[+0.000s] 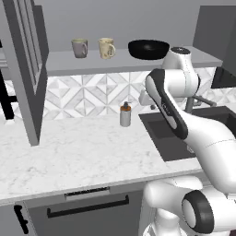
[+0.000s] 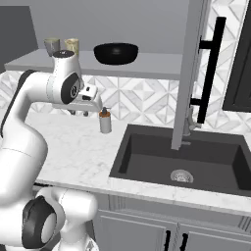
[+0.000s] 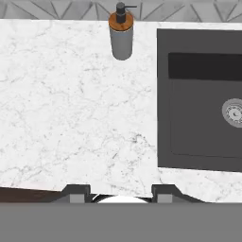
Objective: Gather all objects into one cabinet and sort the glasses and bowls to opposite sides.
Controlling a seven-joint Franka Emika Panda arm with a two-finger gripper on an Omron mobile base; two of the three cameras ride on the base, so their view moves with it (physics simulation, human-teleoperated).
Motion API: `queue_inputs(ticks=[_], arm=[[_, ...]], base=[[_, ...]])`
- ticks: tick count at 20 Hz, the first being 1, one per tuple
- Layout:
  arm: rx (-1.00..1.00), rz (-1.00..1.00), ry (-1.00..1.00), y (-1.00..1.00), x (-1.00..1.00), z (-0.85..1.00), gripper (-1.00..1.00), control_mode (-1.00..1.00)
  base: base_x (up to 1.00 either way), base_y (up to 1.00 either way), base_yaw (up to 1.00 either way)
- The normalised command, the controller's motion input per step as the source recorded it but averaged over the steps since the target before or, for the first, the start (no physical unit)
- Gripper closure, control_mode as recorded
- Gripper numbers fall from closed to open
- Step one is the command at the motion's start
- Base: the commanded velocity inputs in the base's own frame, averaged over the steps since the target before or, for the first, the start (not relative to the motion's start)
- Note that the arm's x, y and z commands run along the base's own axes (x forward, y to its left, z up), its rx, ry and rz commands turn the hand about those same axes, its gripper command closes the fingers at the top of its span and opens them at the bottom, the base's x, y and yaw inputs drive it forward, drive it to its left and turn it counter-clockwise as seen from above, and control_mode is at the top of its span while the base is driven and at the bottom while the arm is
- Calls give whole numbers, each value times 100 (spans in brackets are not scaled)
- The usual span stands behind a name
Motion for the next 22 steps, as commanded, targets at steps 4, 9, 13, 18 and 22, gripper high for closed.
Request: queue_inputs(ticks=[4, 9, 13, 18, 22], arm=[[0, 0, -1, 0, -27, 0, -100, -100], [0, 0, 0, 0, 0, 0, -100, 100], [0, 0, 0, 0, 0, 0, -100, 100], [0, 0, 0, 0, 0, 0, -100, 100], [0, 0, 0, 0, 0, 0, -100, 100]], base=[[0, 0, 0], [-89, -5, 0], [-89, -3, 0], [-80, 0, 1], [-62, 0, 2]])
